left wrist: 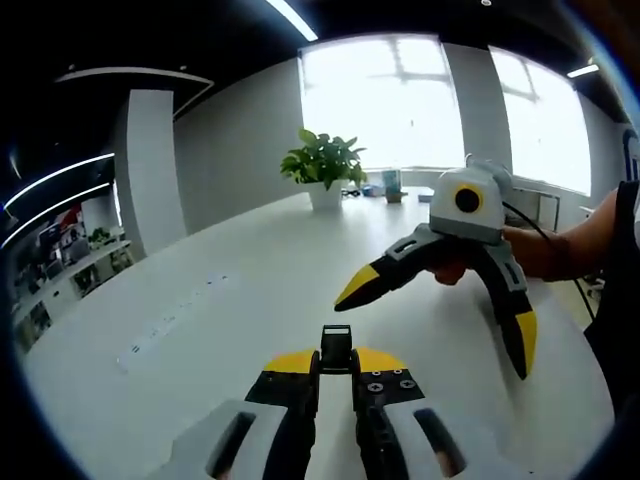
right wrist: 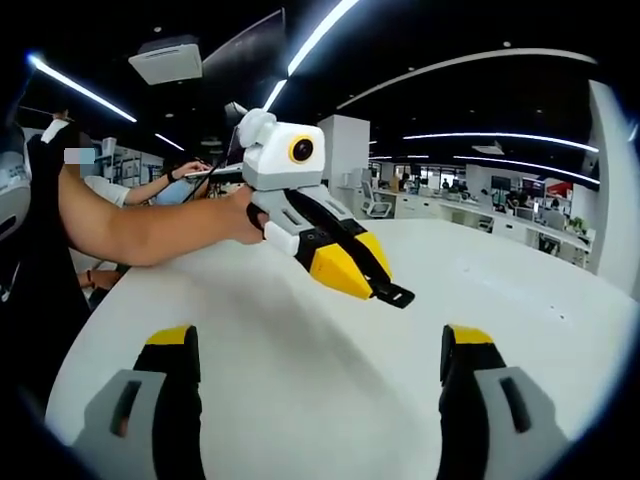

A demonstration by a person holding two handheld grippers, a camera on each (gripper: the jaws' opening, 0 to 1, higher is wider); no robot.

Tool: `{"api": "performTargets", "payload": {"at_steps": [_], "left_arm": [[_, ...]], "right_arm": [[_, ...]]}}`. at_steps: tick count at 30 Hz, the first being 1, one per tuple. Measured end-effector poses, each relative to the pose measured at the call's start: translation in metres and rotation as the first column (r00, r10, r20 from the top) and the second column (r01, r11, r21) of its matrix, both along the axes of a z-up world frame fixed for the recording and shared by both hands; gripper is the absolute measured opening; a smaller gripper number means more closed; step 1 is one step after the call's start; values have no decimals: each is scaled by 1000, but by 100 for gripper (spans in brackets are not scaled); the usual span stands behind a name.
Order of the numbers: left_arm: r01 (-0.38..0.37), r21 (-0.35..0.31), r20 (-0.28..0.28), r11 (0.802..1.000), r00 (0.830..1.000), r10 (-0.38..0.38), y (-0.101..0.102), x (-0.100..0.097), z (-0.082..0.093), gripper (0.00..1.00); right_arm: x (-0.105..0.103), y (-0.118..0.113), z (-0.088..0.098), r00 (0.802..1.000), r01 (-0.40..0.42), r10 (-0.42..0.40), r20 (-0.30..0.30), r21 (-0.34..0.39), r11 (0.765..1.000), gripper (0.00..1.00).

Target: Snap the two parts of the plastic buckle together until the buckle closes and remains connected.

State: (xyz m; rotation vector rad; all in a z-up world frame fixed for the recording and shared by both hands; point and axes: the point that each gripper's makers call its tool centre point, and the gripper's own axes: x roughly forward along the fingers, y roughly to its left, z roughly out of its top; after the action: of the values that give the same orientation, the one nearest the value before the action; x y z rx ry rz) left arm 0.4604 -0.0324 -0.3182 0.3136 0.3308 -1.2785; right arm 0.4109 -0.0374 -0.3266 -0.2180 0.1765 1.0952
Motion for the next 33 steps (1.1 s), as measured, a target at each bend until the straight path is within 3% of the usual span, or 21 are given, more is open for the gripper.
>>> {"api": "performTargets", "payload": {"at_steps": [33], "left_arm": [[-13,9,-10,1000,1000,13,-6,24,-5,10]], "right_arm": [[1,-3,-2,1000,3,-3,-5,-6,1000,100]]}}
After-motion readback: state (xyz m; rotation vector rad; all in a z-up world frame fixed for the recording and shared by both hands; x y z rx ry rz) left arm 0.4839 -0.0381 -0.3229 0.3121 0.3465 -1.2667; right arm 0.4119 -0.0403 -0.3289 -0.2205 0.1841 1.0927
